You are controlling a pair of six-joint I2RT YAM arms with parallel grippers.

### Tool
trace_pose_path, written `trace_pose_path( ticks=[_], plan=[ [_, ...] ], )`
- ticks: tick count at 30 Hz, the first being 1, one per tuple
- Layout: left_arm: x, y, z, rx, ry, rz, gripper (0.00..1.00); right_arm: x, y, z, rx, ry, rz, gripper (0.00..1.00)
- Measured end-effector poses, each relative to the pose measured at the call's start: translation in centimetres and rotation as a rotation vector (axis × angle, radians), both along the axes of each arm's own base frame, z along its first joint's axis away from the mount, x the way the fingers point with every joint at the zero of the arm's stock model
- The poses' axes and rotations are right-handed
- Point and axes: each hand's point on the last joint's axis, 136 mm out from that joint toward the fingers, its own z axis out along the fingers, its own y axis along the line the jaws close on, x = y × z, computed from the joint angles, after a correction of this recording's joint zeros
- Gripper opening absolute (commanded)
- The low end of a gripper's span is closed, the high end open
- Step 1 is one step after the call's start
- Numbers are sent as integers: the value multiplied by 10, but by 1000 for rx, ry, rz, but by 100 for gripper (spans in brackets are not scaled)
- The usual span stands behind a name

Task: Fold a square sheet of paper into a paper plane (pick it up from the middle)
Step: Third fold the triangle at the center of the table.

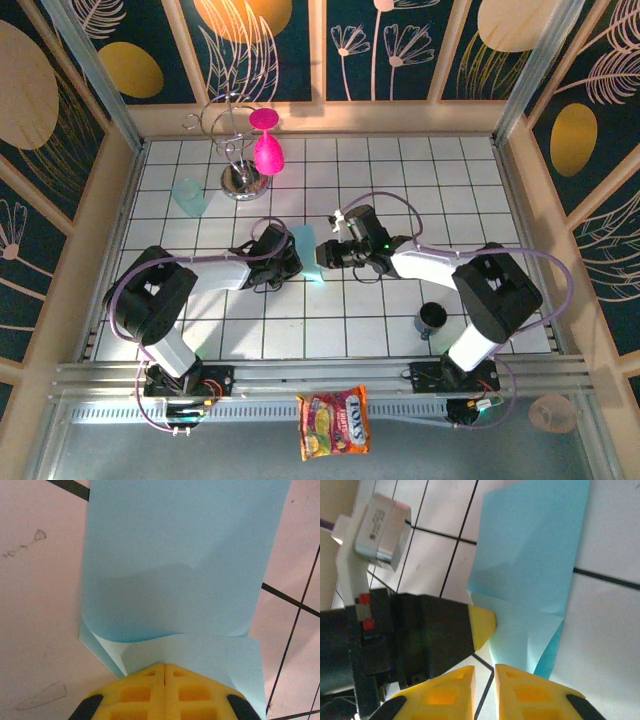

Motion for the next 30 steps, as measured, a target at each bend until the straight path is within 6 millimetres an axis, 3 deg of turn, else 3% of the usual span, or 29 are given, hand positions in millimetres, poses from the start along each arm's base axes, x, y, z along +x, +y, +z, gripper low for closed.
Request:
trace_pose_path(
  ticks=[12, 21, 30],
  plan=[
    [0, 0, 0, -1, 0, -1, 5, -17, 24, -19, -20, 116, 63, 6],
    [0, -1, 0, -3, 2, -3, 6, -24, 20, -42, -63, 177, 69, 5],
    [-1, -2, 0, -10, 6, -9, 7, -25, 18, -48, -86, 197, 66, 5]
  ],
)
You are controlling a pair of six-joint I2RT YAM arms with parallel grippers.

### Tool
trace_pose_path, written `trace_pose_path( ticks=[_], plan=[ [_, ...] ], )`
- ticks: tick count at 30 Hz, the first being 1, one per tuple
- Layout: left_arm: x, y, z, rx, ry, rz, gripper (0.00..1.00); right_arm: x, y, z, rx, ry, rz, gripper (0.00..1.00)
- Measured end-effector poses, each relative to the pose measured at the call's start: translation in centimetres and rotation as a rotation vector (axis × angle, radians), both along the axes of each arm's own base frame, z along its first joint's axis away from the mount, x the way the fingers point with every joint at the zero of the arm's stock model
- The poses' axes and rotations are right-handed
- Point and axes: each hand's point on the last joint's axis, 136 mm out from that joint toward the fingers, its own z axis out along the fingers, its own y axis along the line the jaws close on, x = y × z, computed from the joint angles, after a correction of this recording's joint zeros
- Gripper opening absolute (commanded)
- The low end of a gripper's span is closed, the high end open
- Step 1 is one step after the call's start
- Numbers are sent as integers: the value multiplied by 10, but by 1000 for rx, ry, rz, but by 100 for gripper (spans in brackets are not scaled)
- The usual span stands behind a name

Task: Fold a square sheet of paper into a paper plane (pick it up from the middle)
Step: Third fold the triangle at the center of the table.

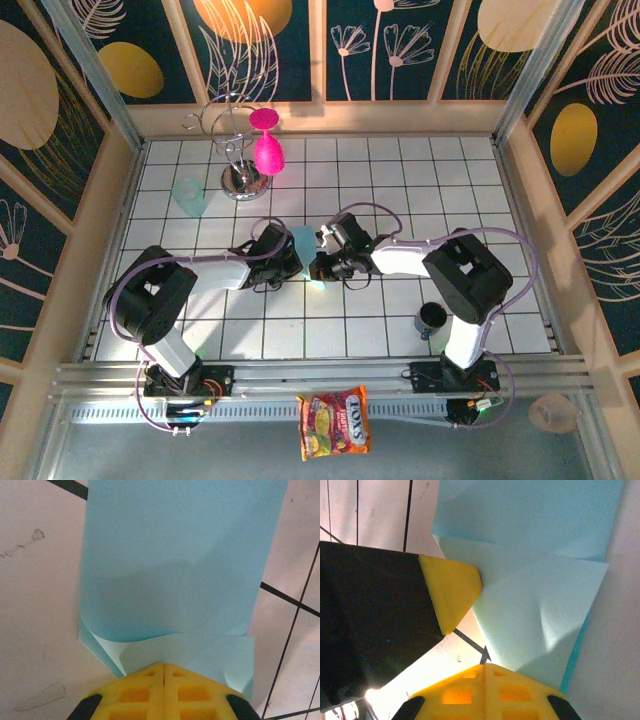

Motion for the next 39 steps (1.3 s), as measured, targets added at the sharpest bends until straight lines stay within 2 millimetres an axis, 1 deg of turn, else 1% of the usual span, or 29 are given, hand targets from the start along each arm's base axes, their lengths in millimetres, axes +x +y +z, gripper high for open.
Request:
trace_pose_path(
  ticks=[14, 24, 33, 39],
  plan=[
    [0, 0, 0, 0, 0, 1, 6, 2, -4, -12, -46, 1, 1, 4],
    [0, 0, 0, 1, 1, 0, 6, 1, -5, -13, -54, 1, 2, 4],
    [0, 1, -1, 4, 0, 2, 6, -3, -8, -16, -64, 5, 24, 4],
    [0, 1, -1, 4, 0, 2, 6, -9, -14, -14, -78, 7, 38, 4]
  ],
)
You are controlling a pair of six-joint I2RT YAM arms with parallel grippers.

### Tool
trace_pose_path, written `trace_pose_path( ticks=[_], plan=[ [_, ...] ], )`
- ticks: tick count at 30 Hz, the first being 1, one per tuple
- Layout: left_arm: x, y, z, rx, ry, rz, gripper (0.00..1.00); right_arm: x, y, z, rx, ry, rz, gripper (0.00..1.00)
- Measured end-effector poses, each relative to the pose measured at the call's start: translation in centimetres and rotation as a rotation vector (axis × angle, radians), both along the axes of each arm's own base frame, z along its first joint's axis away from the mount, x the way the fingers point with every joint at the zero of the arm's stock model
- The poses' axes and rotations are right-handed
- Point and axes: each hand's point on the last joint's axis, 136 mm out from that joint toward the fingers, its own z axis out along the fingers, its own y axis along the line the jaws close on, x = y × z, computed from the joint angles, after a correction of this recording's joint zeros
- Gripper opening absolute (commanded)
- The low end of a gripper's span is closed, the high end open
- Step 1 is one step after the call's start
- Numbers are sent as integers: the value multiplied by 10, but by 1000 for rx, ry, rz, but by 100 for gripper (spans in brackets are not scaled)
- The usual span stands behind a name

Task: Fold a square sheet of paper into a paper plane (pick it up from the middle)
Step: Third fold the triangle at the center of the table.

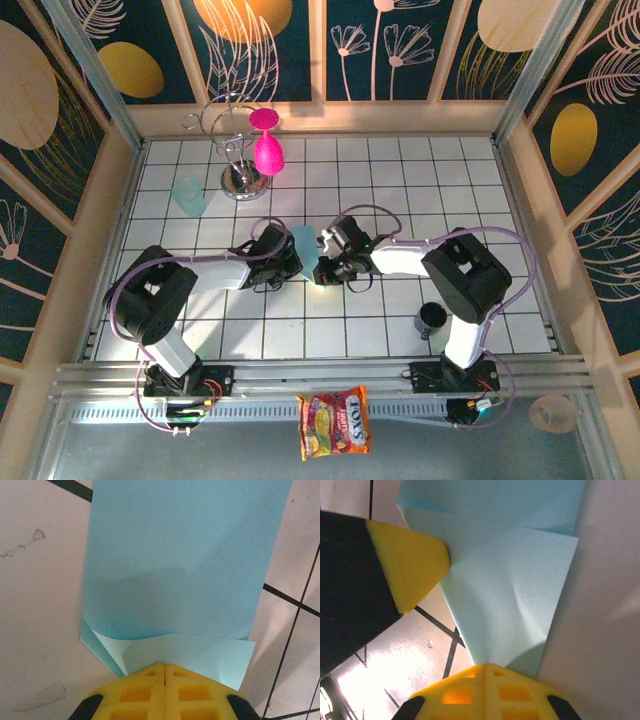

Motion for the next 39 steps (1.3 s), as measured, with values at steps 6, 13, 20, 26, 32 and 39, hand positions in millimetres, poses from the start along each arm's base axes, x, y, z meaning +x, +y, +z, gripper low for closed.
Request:
trace_pose_path(
  ticks=[6, 13, 20, 26, 32, 39],
  plan=[
    [0, 0, 0, 0, 0, 0, 6, -3, -3, -4, -10, 4, 4, 4],
    [0, 0, 0, 0, 0, 0, 6, -3, -4, -4, -9, -4, 6, 4],
    [0, 0, 0, 0, 0, 0, 5, -14, -17, -4, -32, -9, 17, 5],
    [0, 0, 0, 1, -1, -3, 5, -14, -19, -5, -37, -11, 14, 5],
    [0, 0, 0, 1, -2, -5, 5, -14, -23, 2, -46, -29, 3, 6],
    [0, -1, 0, 2, -3, -7, 5, -2, -12, 37, 30, -100, -9, 4]
  ],
)
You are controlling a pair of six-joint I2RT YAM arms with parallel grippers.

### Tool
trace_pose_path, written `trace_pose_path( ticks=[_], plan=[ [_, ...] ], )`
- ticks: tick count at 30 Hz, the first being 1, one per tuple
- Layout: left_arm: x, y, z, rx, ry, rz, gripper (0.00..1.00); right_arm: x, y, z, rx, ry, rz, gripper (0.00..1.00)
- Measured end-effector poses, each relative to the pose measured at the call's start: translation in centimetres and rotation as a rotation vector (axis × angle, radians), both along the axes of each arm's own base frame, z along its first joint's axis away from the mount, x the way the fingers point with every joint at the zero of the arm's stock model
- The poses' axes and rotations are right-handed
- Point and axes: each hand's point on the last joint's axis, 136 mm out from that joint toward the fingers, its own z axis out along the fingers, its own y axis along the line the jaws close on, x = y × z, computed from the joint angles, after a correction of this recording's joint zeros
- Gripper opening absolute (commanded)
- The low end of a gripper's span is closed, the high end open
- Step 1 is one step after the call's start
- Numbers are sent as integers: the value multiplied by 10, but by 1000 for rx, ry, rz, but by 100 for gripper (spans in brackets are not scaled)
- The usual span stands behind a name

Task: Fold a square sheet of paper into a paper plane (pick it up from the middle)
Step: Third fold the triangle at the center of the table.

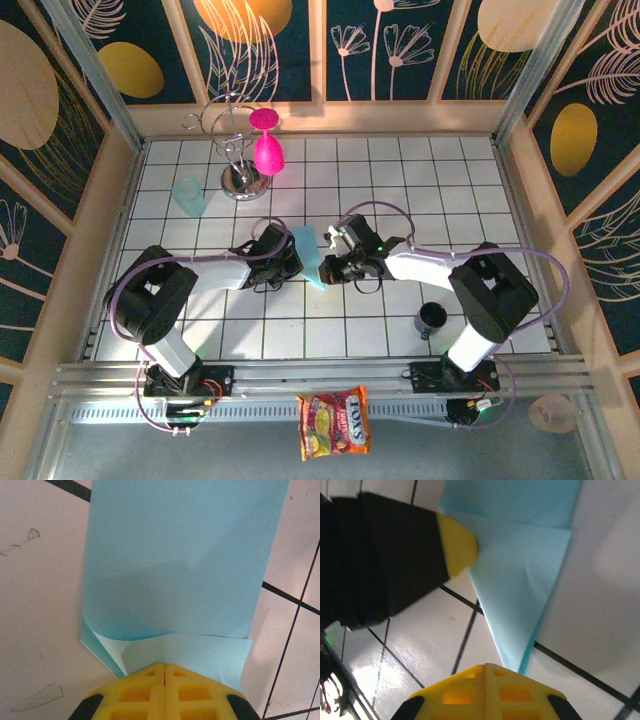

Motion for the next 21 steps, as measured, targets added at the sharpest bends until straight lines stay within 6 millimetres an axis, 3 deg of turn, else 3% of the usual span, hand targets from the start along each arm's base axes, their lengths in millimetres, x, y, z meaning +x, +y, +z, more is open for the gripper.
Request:
trace_pose_path(
  ticks=[3, 13, 21],
  plan=[
    [0, 0, 1, -1, -1, 0, 5, 6, 6, -1, 7, 4, -11, 3],
    [1, -1, 2, 4, 1, -4, 5, 3, 5, -39, -50, 80, -15, 0],
    [4, -5, 16, -5, -40, -45, 7, 4, 5, -41, -55, 85, -15, 0]
  ],
)
